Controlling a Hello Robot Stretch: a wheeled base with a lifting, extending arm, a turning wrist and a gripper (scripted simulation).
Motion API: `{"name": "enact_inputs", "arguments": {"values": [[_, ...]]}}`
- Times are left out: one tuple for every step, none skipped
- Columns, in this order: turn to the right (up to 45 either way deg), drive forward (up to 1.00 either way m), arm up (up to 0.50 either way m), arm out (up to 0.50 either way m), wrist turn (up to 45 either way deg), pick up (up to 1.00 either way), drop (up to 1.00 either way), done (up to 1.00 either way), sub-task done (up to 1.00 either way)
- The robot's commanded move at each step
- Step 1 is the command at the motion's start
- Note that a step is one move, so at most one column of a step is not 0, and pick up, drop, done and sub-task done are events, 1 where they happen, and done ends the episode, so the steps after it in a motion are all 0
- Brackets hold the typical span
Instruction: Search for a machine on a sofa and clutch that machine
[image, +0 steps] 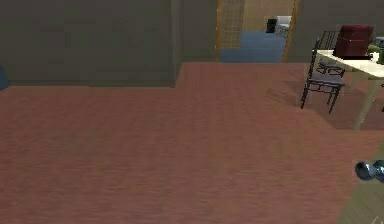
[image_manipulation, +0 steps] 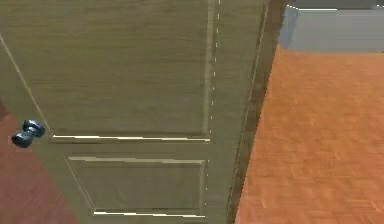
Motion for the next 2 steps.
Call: {"name": "enact_inputs", "arguments": {"values": [[0.0, 0.35, 0.00, 0.00, 0.0, 0.00, 0.00, 0.00, 0.00], [18.0, 0.00, 0.00, 0.00, 0.0, 0.00, 0.00, 0.00, 0.00]]}}
